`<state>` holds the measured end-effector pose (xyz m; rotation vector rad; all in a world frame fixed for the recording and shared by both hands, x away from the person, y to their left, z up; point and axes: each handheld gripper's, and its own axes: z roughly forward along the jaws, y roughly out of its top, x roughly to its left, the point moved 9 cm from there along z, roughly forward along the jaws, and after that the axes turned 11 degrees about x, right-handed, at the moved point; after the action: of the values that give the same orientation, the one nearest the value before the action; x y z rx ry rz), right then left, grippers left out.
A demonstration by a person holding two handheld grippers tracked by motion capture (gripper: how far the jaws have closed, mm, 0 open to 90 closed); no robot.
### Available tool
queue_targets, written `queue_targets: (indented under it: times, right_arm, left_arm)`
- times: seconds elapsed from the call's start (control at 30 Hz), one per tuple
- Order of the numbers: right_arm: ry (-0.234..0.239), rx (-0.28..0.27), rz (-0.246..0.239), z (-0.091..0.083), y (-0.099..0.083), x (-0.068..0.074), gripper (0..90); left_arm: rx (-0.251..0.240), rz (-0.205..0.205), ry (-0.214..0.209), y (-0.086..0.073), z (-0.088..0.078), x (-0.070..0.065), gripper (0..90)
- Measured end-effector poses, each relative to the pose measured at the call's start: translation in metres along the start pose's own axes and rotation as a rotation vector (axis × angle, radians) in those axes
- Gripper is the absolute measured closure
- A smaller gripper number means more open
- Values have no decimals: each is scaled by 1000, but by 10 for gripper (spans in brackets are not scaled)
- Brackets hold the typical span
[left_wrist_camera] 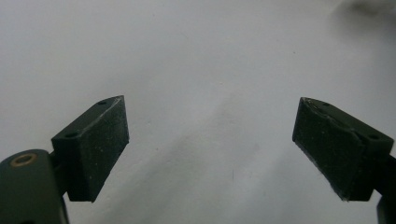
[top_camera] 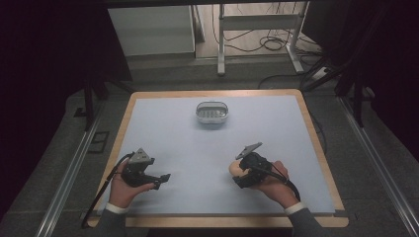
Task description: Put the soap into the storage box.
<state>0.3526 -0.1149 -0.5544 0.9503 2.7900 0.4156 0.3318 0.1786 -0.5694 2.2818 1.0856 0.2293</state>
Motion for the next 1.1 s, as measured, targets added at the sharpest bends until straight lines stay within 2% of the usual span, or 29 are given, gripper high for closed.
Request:
queue_targets:
  times: [0.6, 1.1]
  right_arm:
    - [-9, -66, -7, -16, 17, -16, 323]
    - [-30, -87, 4, -25, 29, -32, 323]
  left_arm:
    - [-4, 6, 3, 0, 1, -1, 113]
    - [-3, 12, 5, 0, 0, 0, 113]
